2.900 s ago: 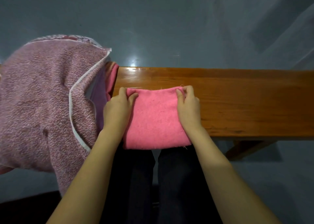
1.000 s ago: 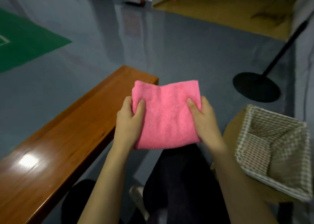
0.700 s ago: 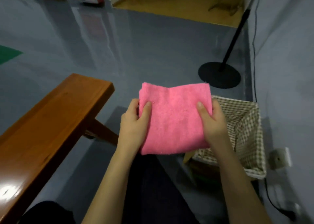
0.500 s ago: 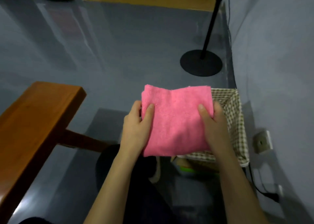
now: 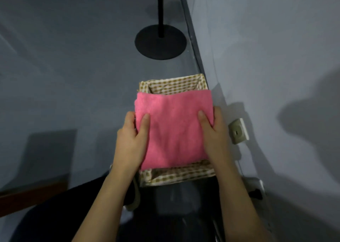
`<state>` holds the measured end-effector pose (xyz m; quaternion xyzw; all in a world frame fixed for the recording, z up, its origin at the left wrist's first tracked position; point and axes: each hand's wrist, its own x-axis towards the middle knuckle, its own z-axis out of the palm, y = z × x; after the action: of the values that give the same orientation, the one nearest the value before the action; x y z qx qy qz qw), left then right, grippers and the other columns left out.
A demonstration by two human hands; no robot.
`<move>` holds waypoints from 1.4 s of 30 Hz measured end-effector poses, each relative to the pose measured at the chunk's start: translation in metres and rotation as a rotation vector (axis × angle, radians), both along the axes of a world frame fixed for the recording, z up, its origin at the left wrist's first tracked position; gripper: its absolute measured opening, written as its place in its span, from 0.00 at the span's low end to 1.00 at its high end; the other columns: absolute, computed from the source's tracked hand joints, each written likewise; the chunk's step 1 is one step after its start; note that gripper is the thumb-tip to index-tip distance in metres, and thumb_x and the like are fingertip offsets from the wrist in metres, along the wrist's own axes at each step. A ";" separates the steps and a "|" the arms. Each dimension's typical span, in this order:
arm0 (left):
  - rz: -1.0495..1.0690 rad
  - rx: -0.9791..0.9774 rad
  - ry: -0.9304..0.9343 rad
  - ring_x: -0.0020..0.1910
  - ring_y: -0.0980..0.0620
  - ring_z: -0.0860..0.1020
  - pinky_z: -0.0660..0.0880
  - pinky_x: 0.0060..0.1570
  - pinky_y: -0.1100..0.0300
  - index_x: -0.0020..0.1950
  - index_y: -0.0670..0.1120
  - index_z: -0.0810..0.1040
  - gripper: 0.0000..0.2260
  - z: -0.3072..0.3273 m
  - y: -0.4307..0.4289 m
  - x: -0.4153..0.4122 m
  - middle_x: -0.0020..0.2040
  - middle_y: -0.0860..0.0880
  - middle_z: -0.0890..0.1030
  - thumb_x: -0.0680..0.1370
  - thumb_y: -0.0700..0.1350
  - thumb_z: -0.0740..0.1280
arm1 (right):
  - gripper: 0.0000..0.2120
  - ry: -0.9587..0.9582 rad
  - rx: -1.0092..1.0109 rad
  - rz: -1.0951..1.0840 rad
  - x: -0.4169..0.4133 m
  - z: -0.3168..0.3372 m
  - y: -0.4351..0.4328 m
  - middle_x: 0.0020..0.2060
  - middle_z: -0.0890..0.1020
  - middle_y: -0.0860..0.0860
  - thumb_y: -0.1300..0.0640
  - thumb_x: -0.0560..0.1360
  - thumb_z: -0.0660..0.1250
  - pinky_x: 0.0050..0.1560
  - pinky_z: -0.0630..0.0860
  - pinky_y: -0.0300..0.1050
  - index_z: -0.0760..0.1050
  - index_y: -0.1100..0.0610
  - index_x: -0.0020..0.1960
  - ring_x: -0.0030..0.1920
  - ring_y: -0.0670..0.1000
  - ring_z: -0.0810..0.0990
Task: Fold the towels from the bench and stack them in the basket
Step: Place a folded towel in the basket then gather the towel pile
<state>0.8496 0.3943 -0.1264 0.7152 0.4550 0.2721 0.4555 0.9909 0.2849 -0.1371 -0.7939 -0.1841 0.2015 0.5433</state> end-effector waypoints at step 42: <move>-0.134 -0.068 0.624 0.49 0.45 0.76 0.69 0.44 0.57 0.63 0.42 0.68 0.14 -0.163 -0.018 0.061 0.55 0.42 0.77 0.82 0.49 0.55 | 0.12 -0.056 -0.555 0.201 0.043 -0.167 -0.015 0.57 0.75 0.52 0.56 0.82 0.56 0.53 0.71 0.40 0.71 0.56 0.63 0.53 0.47 0.74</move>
<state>0.9103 0.3764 -0.2898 0.7768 0.5336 -0.0064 0.3344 1.0339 0.2699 -0.3037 -0.8952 -0.2147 0.2749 0.2775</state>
